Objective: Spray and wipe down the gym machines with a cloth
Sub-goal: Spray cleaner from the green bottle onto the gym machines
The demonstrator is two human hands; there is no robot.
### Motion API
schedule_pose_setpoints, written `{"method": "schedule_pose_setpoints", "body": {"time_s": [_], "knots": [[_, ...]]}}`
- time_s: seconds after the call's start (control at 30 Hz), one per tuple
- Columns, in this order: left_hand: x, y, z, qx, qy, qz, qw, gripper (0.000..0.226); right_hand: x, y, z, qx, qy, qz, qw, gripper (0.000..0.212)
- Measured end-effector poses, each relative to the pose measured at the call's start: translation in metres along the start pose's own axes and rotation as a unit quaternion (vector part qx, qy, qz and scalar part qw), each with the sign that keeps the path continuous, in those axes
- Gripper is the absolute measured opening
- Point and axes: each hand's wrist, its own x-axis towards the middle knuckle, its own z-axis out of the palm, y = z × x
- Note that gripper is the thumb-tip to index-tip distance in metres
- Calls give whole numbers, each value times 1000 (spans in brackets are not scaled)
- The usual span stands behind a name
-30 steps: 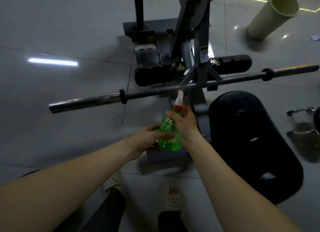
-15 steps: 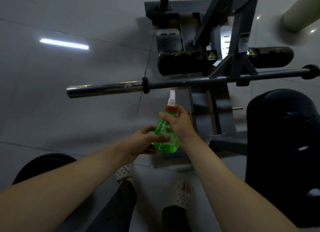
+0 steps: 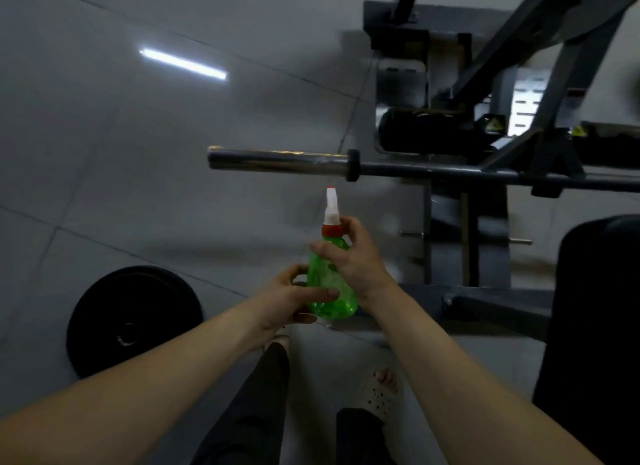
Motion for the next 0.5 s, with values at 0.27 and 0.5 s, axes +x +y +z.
{"method": "schedule_pose_setpoints", "body": {"time_s": [0.27,0.5], "knots": [[-24,-15,-59,-82,36,22,996,74,10,-14,67,-63,-120,22,991,83],[-38,-16,-98,-109,64,53,991,84,15,-20,113,-68,-138,5,988,63]]}}
